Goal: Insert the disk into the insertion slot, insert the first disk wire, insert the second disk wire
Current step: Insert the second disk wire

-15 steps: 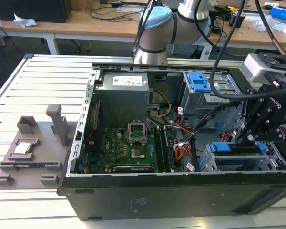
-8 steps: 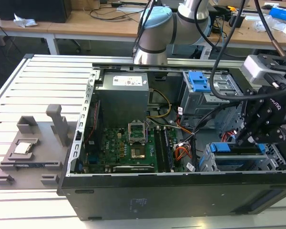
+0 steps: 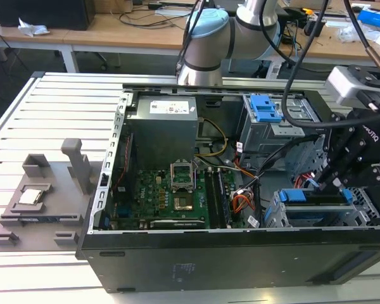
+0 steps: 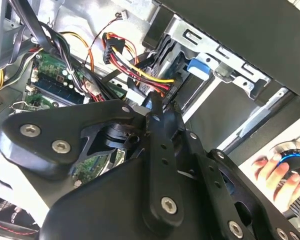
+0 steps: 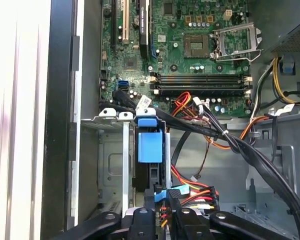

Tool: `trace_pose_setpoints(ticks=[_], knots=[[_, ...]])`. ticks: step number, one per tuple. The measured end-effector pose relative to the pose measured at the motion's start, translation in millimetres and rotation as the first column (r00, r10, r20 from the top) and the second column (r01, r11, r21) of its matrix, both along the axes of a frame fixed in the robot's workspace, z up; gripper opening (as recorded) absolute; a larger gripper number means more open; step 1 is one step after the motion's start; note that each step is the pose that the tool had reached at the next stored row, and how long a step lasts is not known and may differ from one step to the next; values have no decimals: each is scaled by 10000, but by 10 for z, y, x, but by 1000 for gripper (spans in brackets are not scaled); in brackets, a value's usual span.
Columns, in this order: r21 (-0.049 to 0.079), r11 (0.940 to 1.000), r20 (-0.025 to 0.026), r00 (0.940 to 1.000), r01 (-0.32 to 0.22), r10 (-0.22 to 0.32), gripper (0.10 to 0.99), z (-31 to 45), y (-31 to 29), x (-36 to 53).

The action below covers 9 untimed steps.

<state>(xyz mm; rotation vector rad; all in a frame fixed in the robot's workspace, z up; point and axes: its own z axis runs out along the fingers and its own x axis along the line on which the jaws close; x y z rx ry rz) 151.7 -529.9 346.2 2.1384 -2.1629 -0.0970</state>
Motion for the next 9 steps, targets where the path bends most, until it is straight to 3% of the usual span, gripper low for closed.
trace_pose_setpoints(ticks=[5, 6, 9], knots=[[2, 10000, 13, 10000, 1, -1, 227, -5, 4, -111], [3, 10000, 13, 10000, 0, 0, 106, -9, 4, -115], [1, 10000, 11, 10000, 3, -3, 106, -45, 1, -115]])
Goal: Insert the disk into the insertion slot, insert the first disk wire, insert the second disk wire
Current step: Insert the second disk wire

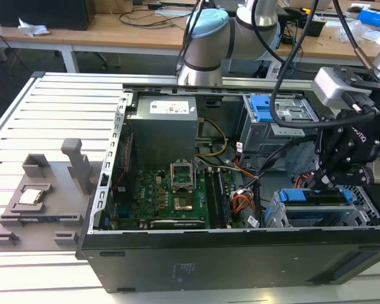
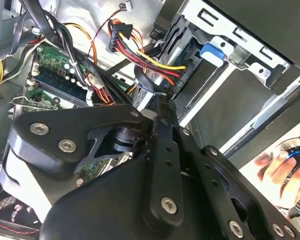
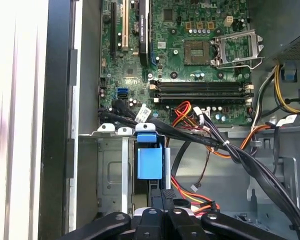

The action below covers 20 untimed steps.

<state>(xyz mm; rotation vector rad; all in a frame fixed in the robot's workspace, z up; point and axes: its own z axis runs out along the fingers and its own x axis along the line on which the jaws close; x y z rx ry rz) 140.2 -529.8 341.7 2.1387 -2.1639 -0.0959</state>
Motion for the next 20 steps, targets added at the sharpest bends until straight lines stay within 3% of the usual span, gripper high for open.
trace_pose_setpoints(ticks=[5, 10, 14, 20], knots=[[6, 10000, -1, 10000, -3, 3, 106, -15, -13, 11], [2, 10000, -7, 10000, -5, 5, 106, 212, -13, 20], [1, 10000, -14, 10000, -1, 1, 106, 320, -14, 27], [3, 10000, -14, 10000, -3, 3, 106, 336, -13, 28]])
